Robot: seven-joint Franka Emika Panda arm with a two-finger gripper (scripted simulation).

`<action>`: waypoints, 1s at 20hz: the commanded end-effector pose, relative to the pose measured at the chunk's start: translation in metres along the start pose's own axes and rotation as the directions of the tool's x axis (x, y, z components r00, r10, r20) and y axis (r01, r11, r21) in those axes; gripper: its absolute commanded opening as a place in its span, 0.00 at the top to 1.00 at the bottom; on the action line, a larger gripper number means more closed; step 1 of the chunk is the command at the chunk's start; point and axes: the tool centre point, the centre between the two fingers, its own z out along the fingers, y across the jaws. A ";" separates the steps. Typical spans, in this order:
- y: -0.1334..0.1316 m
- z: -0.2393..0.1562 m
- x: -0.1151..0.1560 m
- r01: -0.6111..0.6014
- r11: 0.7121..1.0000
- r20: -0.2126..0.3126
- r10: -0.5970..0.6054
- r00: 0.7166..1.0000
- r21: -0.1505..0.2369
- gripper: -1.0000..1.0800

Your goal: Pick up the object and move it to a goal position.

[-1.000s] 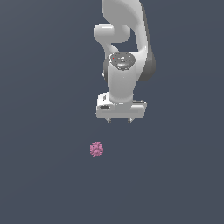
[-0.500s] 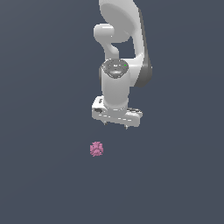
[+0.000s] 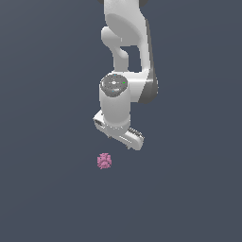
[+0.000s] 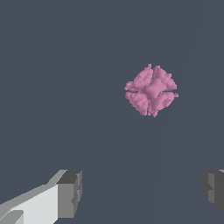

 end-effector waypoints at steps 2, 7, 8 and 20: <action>0.004 0.006 0.011 -0.114 0.993 0.000 0.114 0.993 -0.002 0.04; 0.011 0.015 0.026 -0.271 0.963 -0.002 0.271 0.963 -0.004 0.04; 0.012 0.017 0.029 -0.301 0.953 -0.003 0.301 0.954 -0.005 0.04; 0.028 0.037 0.062 -0.616 0.788 -0.018 0.616 0.788 -0.009 0.04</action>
